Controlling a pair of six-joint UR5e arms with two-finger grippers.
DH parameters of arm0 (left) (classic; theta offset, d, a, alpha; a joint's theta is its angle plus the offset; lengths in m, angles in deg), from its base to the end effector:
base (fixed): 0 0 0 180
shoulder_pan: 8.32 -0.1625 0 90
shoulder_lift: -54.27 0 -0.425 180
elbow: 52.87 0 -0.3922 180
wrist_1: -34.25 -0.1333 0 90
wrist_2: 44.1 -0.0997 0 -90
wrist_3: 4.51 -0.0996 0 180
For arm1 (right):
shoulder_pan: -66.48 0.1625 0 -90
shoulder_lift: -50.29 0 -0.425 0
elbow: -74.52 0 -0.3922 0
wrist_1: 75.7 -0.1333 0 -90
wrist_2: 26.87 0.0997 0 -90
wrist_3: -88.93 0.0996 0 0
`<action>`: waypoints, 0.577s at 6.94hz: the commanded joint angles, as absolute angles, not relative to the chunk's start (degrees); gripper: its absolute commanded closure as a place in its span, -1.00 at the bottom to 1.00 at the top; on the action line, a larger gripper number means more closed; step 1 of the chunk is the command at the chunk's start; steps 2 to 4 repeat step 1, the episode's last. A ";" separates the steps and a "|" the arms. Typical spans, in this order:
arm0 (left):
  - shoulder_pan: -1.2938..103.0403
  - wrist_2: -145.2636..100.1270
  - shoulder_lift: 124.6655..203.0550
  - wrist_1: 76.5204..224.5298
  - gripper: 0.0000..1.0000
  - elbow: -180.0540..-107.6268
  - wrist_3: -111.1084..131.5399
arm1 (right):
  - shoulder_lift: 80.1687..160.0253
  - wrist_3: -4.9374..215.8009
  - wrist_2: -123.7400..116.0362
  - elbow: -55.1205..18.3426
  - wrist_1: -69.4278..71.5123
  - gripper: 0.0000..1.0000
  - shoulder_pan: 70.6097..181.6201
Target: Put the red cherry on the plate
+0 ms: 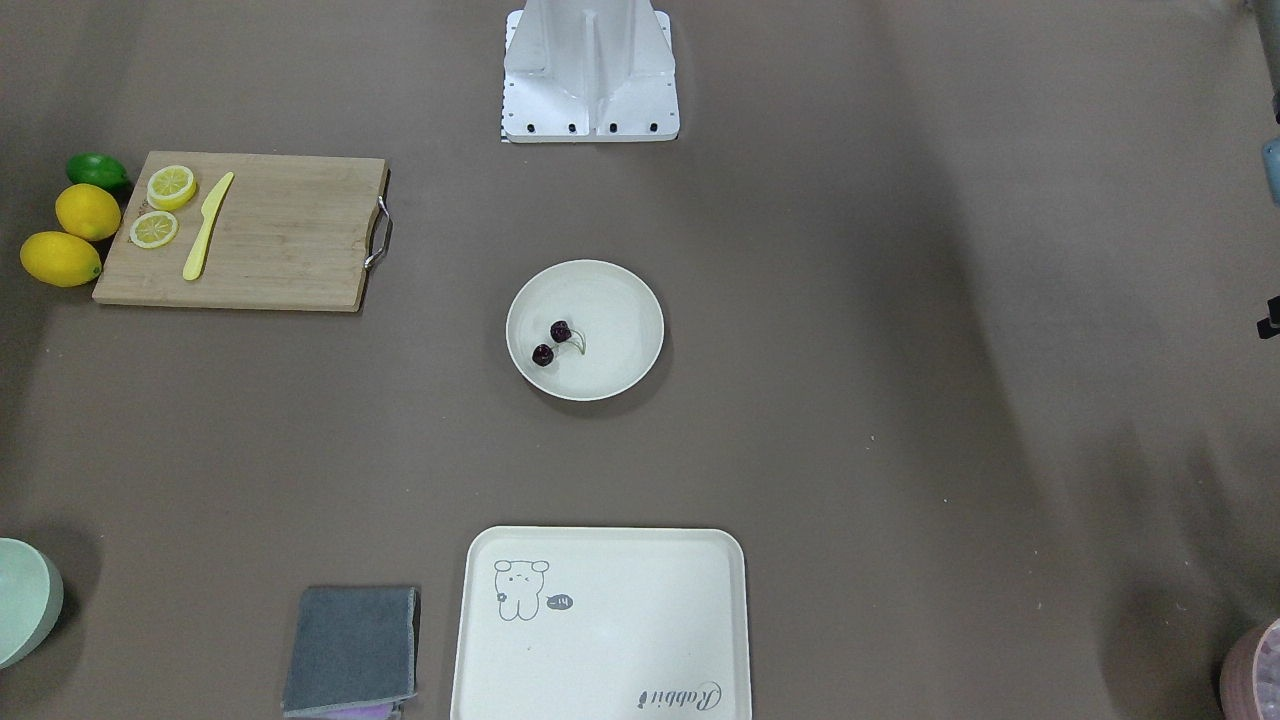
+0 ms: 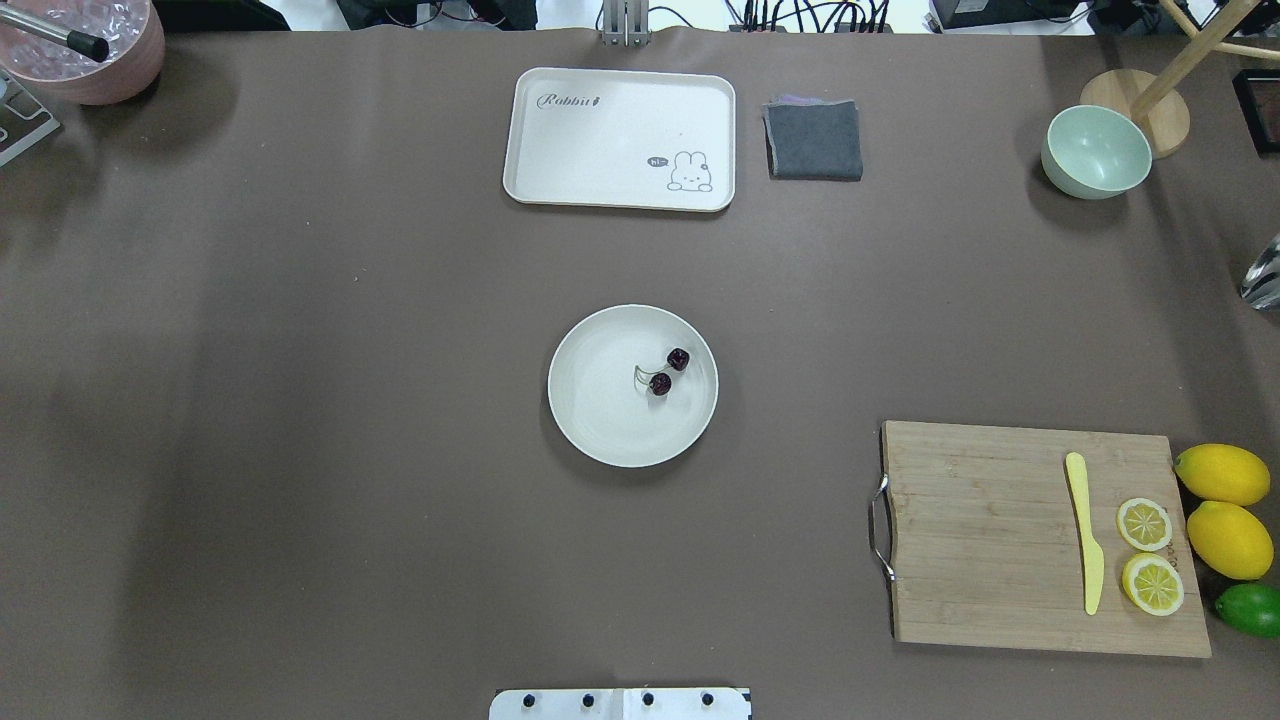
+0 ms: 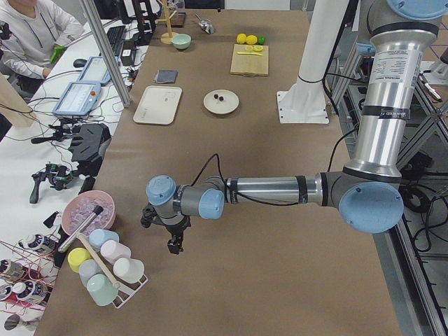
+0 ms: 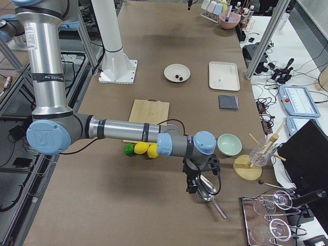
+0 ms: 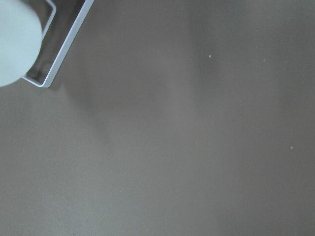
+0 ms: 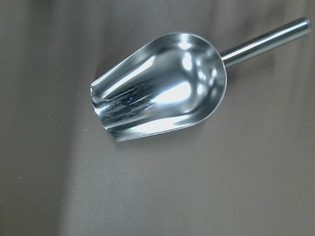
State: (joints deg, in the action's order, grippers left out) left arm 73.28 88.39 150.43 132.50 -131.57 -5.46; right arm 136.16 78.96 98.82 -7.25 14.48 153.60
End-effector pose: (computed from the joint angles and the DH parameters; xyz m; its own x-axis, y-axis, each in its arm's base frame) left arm 0.0135 -0.5436 0.6881 0.7216 0.1603 -0.6735 -0.1579 0.9853 0.0654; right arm 0.0492 -0.5183 0.7025 0.7924 -0.1698 0.5859 0.1902 0.9814 0.0272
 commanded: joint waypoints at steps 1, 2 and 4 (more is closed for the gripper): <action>73.59 88.35 149.72 132.51 -0.96 -131.53 -5.39 | 136.25 78.91 98.55 -7.22 14.47 -1.00 153.76; 73.59 88.35 149.72 132.51 -0.96 -131.53 -5.39 | 136.25 78.91 98.55 -7.22 14.47 -1.00 153.76; 73.59 88.35 149.72 132.51 -0.96 -131.53 -5.39 | 136.25 78.91 98.55 -7.22 14.47 -1.00 153.76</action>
